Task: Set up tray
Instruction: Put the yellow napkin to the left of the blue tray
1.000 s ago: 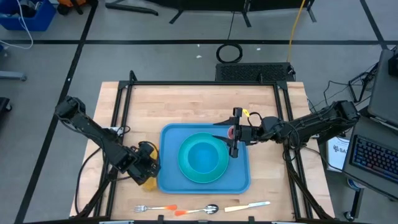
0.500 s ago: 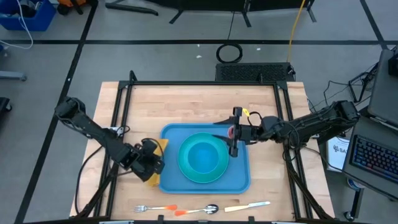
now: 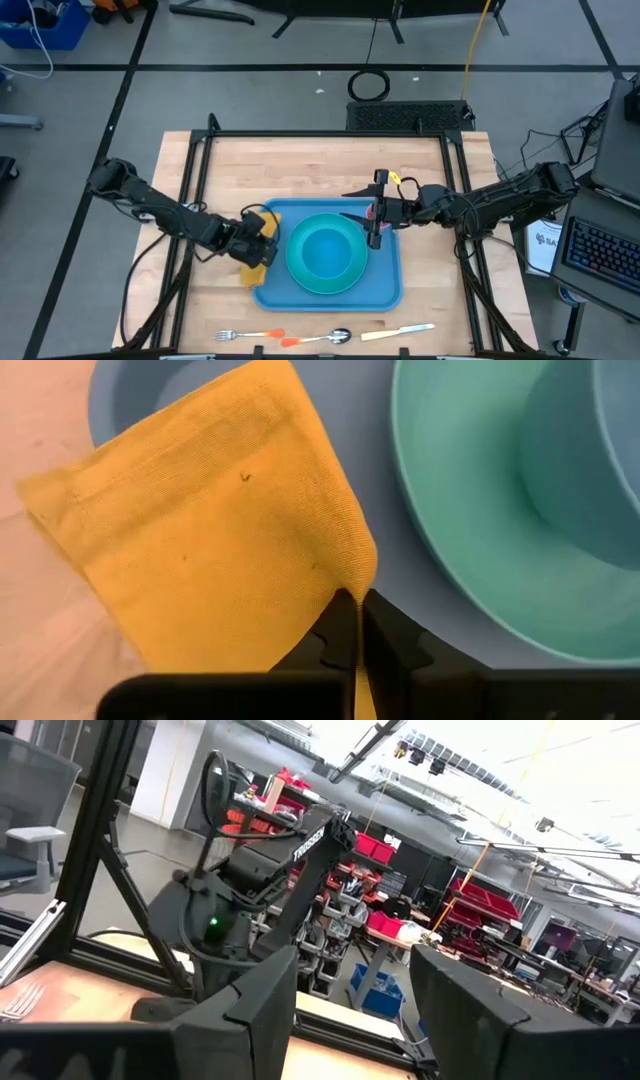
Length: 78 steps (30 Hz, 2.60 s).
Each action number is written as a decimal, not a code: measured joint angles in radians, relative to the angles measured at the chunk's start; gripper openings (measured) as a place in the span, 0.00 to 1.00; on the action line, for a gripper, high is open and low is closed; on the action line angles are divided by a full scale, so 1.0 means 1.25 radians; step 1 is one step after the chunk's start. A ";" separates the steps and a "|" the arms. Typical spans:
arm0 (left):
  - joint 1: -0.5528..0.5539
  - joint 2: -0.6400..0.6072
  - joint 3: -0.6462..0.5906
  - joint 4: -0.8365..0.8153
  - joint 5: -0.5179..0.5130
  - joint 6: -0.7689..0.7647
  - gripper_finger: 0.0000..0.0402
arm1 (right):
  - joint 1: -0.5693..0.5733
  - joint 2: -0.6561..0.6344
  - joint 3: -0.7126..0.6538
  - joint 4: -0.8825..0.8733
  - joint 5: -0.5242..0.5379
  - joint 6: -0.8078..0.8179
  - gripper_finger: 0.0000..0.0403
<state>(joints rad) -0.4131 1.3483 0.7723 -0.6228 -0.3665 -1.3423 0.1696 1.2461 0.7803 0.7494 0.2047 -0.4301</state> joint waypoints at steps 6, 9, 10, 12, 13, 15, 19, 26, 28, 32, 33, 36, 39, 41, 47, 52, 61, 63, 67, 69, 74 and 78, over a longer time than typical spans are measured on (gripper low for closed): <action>0.026 0.045 0.000 0.070 0.043 0.031 0.06 | 0.000 0.000 0.000 -0.001 0.000 0.000 0.46; 0.031 0.083 0.000 0.123 0.058 0.065 0.03 | 0.000 0.000 0.000 -0.003 0.000 0.000 0.46; 0.035 0.093 0.000 0.135 0.062 0.074 0.03 | 0.000 0.000 0.000 -0.003 0.000 0.000 0.46; 0.042 0.110 0.000 0.159 0.068 0.094 0.02 | 0.000 0.000 0.000 -0.005 0.000 0.000 0.46; 0.046 0.117 0.000 0.163 0.072 0.098 0.02 | 0.000 0.000 0.000 -0.005 0.000 0.000 0.46; 0.056 0.126 0.000 0.160 0.076 0.089 0.03 | 0.000 0.000 0.000 -0.005 0.000 0.000 0.46; 0.071 0.126 0.000 0.163 0.072 0.086 0.12 | 0.000 0.000 0.000 -0.005 0.000 0.000 0.46; 0.072 0.125 0.000 0.185 0.015 0.102 0.28 | 0.000 0.000 0.000 -0.010 0.000 -0.001 0.46; 0.072 0.125 0.000 0.186 0.004 0.111 0.30 | 0.000 0.000 0.000 -0.010 0.000 -0.001 0.46; 0.070 0.125 0.000 0.186 0.042 0.160 0.32 | 0.000 0.000 0.000 -0.011 0.000 -0.001 0.46; 0.068 0.125 0.000 0.185 0.069 0.167 0.32 | 0.000 0.000 0.000 -0.011 0.000 -0.001 0.46; 0.057 0.125 0.000 0.177 0.153 0.185 0.33 | 0.000 0.000 0.000 -0.012 0.000 -0.001 0.46; 0.040 0.125 0.000 0.155 0.180 0.172 0.33 | 0.000 0.000 0.000 -0.012 0.000 -0.001 0.46; 0.027 0.124 0.000 0.143 0.171 0.166 0.33 | 0.000 0.000 0.000 -0.012 0.000 -0.001 0.46; -0.002 0.124 0.000 0.123 0.182 0.168 0.33 | 0.000 0.000 0.000 -0.012 0.000 -0.001 0.46; -0.012 0.124 0.000 0.121 0.189 0.198 0.33 | 0.000 0.000 0.000 -0.012 0.000 -0.001 0.46; -0.008 0.125 0.000 0.122 0.214 0.265 0.33 | 0.000 0.000 0.000 -0.012 0.000 -0.001 0.46; -0.008 0.125 0.000 0.124 0.233 0.276 0.33 | 0.000 0.000 0.000 -0.012 0.000 -0.001 0.46; -0.016 0.126 0.000 0.124 0.240 0.307 0.31 | 0.000 0.000 0.000 -0.013 -0.001 -0.001 0.46; -0.021 0.126 0.000 0.124 0.248 0.365 0.26 | -0.001 0.000 0.000 -0.013 0.000 -0.001 0.46; -0.041 0.125 0.000 0.126 0.218 0.490 0.06 | -0.012 0.000 0.000 -0.017 -0.001 0.012 0.46; -0.054 0.125 0.000 0.140 0.218 0.559 0.03 | -0.023 0.000 0.000 -0.024 -0.001 0.022 0.46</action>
<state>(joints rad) -0.4805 1.5043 0.7719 -0.4478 -0.0937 -0.6441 0.1413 1.2461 0.7803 0.7194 0.2039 -0.4023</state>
